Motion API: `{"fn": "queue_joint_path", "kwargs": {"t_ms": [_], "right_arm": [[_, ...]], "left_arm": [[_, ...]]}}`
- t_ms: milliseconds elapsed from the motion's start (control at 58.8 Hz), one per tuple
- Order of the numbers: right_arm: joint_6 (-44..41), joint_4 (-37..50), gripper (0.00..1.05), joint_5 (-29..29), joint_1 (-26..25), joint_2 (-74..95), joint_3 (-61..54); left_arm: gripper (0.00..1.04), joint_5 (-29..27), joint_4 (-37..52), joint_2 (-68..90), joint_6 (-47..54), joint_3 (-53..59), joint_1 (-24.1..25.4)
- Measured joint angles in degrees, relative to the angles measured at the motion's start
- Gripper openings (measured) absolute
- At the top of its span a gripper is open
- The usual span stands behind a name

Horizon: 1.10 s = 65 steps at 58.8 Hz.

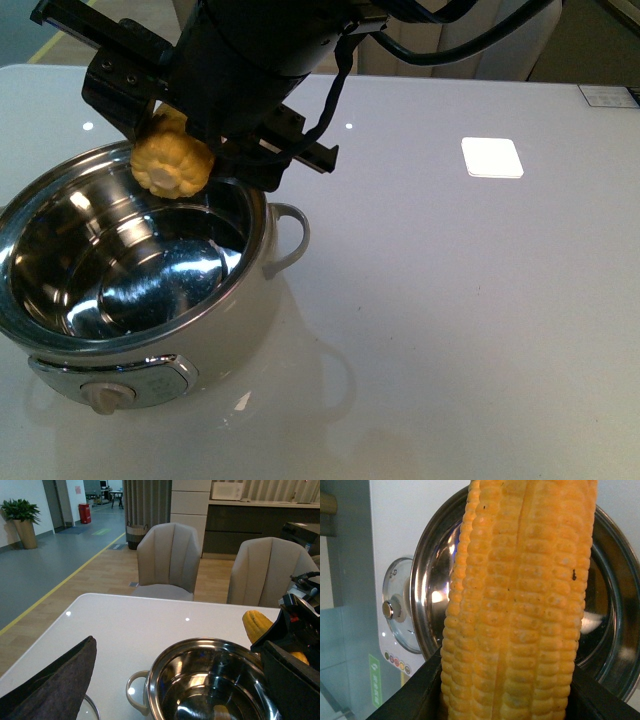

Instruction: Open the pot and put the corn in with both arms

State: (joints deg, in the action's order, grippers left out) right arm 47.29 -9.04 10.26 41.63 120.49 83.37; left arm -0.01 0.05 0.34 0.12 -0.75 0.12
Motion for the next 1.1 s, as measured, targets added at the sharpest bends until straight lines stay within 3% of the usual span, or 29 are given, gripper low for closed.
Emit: {"fn": "queue_joint_path", "kwargs": {"t_ms": [255, 561, 731, 1105], "right_arm": [[1.53, 0.50, 0.52, 0.37, 0.48, 0.46, 0.02], [2.54, 1.03, 0.63, 0.92, 0.59, 0.57, 0.02], [2.93, 1.60, 0.80, 1.20, 0.68, 0.57, -0.07], [7.08, 6.80, 0.82, 1.60, -4.02, -6.14, -6.62]], "left_arm": [[0.98, 0.00, 0.00, 0.00, 0.00, 0.00, 0.00], [0.98, 0.00, 0.00, 0.00, 0.00, 0.00, 0.00], [0.98, 0.00, 0.00, 0.00, 0.00, 0.00, 0.00], [0.98, 0.00, 0.00, 0.00, 0.00, 0.02, 0.00]]}}
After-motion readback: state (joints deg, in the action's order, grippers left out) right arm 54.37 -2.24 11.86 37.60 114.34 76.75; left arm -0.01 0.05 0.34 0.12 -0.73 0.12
